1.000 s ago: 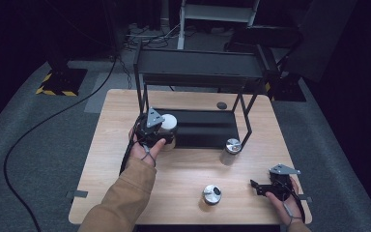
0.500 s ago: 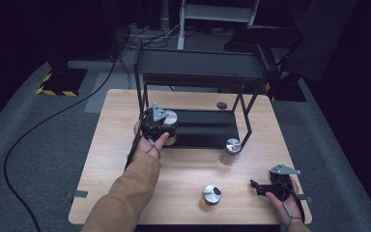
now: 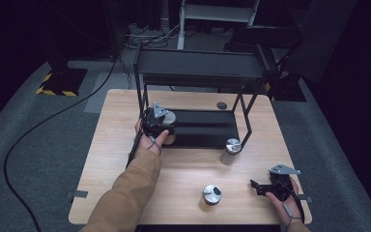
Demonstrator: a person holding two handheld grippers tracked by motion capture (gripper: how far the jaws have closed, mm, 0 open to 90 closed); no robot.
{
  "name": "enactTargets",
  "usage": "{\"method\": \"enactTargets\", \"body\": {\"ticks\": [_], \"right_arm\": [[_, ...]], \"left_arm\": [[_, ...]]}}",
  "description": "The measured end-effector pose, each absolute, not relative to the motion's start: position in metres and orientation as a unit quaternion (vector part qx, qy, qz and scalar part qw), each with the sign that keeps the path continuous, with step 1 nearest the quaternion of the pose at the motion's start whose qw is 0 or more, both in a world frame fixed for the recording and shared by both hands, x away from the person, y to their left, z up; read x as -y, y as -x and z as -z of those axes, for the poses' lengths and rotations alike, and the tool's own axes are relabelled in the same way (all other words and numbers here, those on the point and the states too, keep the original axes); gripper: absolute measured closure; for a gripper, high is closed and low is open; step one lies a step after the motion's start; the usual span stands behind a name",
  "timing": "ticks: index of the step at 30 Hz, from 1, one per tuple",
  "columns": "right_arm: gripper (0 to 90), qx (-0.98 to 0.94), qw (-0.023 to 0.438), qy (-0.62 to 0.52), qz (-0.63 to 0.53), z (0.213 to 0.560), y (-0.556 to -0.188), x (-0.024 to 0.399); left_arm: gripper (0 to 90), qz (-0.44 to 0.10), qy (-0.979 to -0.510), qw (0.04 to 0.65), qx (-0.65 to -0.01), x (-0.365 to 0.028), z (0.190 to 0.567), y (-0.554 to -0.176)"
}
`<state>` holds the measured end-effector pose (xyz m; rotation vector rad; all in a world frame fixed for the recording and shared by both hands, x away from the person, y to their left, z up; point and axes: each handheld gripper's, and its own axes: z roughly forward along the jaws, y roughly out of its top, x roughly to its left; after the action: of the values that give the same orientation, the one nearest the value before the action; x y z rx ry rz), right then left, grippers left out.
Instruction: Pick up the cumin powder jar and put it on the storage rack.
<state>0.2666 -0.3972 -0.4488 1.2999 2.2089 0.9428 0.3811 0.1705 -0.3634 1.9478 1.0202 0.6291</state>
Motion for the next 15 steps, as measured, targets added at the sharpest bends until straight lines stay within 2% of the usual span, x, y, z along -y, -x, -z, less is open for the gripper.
{"method": "enactTargets", "body": {"ticks": [15], "right_arm": [[2.2, -0.792, 0.204, -0.466, -0.338, 0.4487, -0.2666, 0.3972]], "left_arm": [[32.1, -0.249, -0.773, 0.41, -0.416, -0.1712, 0.3694, -0.3854]]}}
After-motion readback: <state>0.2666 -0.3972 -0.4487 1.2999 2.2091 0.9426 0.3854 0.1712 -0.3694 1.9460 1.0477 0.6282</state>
